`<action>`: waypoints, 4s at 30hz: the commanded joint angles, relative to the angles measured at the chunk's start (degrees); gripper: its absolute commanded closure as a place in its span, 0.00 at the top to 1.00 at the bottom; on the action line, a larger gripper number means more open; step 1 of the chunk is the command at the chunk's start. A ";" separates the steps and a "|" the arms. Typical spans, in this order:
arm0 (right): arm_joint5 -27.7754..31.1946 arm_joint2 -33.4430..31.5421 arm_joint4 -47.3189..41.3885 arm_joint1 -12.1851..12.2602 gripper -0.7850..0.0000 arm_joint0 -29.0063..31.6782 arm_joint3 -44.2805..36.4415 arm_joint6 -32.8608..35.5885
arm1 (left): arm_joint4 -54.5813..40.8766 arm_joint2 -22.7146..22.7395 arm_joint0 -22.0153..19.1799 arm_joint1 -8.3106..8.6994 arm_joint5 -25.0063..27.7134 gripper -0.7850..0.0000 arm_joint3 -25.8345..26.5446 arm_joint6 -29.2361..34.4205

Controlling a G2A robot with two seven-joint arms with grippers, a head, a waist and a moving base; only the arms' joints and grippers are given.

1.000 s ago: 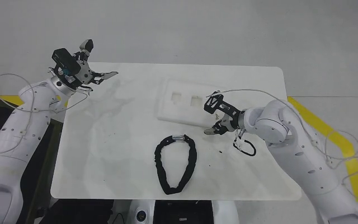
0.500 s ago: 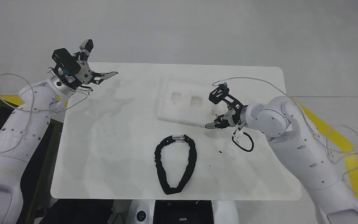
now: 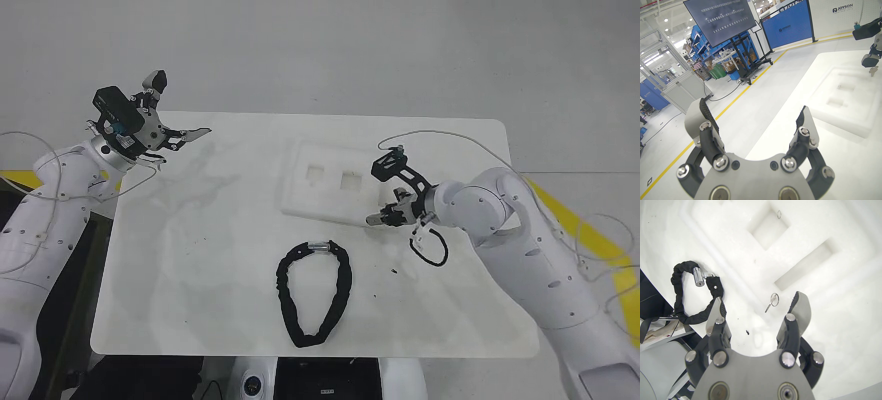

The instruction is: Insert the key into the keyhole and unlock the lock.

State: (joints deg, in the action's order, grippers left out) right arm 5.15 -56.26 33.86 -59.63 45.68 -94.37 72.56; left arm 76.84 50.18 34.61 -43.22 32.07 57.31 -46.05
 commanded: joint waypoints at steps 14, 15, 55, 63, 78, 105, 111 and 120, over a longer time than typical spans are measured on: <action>-3.57 1.24 1.24 -0.42 0.46 -1.17 1.72 0.74 | 0.00 0.00 0.00 0.00 0.00 1.00 0.00 0.00; -3.72 1.28 1.37 -0.44 0.45 -1.20 1.68 0.72 | 0.00 0.00 0.00 0.00 0.00 1.00 0.00 0.00; -5.14 2.30 7.13 -0.86 0.00 -2.45 1.10 2.13 | 0.00 0.00 0.00 0.00 0.00 1.00 0.00 0.00; -4.89 1.68 12.64 -0.52 0.00 -2.94 -1.61 2.66 | 0.00 0.00 0.00 0.00 0.00 1.00 0.00 0.00; -2.81 -4.49 9.67 0.34 0.00 0.47 -6.97 -0.98 | 0.00 0.00 0.00 0.00 0.00 1.00 0.00 0.00; 5.56 -20.73 -6.47 3.12 0.00 14.44 -16.75 -10.05 | 0.00 0.00 0.00 0.00 0.00 1.00 0.00 0.00; 5.47 -21.43 -6.48 3.25 0.00 15.07 -16.82 -10.31 | 0.00 0.00 0.00 0.00 0.00 1.00 0.00 0.00; 5.47 -21.43 -6.48 3.25 0.00 15.07 -16.82 -10.31 | 3.59 -1.02 2.70 -0.14 3.98 1.00 8.57 1.10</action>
State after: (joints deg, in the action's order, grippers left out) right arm 10.62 -77.69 27.38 -56.37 60.74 -111.19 62.25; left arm 80.18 49.39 36.82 -43.29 35.13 64.75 -45.03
